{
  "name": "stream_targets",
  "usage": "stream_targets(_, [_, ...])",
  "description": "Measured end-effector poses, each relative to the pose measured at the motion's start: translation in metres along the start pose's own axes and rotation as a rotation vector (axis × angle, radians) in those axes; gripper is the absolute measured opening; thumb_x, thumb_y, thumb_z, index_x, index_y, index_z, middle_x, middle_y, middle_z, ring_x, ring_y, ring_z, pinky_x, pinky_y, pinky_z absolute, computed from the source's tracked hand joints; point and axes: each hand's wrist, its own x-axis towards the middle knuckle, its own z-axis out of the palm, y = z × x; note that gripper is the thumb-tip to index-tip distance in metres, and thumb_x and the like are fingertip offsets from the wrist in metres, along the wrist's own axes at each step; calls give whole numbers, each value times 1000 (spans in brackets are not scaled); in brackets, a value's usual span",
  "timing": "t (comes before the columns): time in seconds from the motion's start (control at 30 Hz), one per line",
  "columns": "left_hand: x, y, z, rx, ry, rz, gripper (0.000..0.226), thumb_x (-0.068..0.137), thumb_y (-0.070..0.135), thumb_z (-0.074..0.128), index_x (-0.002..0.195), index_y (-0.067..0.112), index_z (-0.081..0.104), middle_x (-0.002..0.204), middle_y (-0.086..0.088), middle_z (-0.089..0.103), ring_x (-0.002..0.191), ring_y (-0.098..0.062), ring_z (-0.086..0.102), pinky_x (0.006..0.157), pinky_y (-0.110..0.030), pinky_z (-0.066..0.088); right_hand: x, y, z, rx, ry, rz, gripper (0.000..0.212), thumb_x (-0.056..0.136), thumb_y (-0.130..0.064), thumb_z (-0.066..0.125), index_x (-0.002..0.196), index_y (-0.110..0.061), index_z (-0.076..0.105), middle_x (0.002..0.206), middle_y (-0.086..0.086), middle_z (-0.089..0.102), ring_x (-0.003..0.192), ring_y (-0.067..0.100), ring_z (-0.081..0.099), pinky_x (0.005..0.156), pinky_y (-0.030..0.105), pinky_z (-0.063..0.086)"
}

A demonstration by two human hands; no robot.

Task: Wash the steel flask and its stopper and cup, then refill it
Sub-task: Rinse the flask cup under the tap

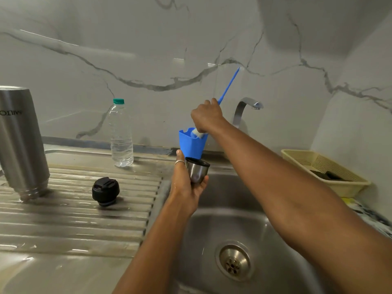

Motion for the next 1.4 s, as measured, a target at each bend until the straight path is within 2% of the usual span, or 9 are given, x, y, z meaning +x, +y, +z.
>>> stream_targets(0.17, [-7,0,3,14,-9,-6,63,95,67,50,131,17,64,101,-6,71,80,-15,68,57,-26,55,-14,11,-7,-23,57,-45,14,91,-18,66,104,-18,61,119,7,62,124,29,48,116,45,24])
stream_targets(0.27, [-9,0,4,27,5,0,63,95,68,50,131,18,63,107,-8,72,85,-16,69,61,-29,55,-28,14,-6,19,251,-84,22,86,-16,69,108,-13,64,111,8,64,114,29,53,114,42,31])
stream_targets(0.43, [-20,0,13,50,-22,0,50,100,61,48,123,19,64,98,-2,73,85,-14,69,68,-32,53,-83,11,23,252,586,-116,9,74,-9,69,82,-10,66,80,9,67,79,32,62,74,40,46])
stream_targets(0.63, [-40,-20,38,74,-36,-52,20,96,29,54,112,17,56,102,-9,63,89,-21,66,73,-42,59,-126,46,70,794,152,398,15,95,-21,54,88,-11,64,88,10,67,84,32,65,67,36,48])
stream_targets(0.77, [-47,-21,77,99,-59,-54,9,96,16,48,97,14,56,97,-12,64,92,-23,64,84,-42,57,-120,70,87,996,67,542,27,95,-24,61,72,-15,51,80,8,58,80,30,58,63,30,38])
stream_targets(0.87, [-40,-36,90,187,-76,-58,13,98,17,47,100,13,60,100,-13,68,93,-22,66,87,-41,57,-110,73,100,1038,76,583,30,93,-31,68,71,-15,55,83,11,62,79,29,60,57,27,36])
stream_targets(0.97, [-27,-55,83,187,-14,-68,14,99,18,49,106,13,61,105,-14,68,94,-22,67,79,-38,57,-100,67,114,1046,66,589,36,89,-38,75,104,-5,71,104,13,73,96,32,69,74,34,52])
stream_targets(1.03, [-19,-62,76,158,31,-83,11,100,17,50,104,13,60,105,-15,66,96,-23,66,81,-39,57,-92,64,124,1033,72,568,39,90,-37,75,109,-3,70,108,13,73,99,31,70,79,34,53])
stream_targets(1.4, [0,-69,73,135,52,-94,13,98,19,50,105,12,60,106,-15,66,96,-23,67,73,-36,58,-79,54,141,882,170,442,18,94,-18,68,98,-3,77,96,16,75,93,34,70,83,40,58])
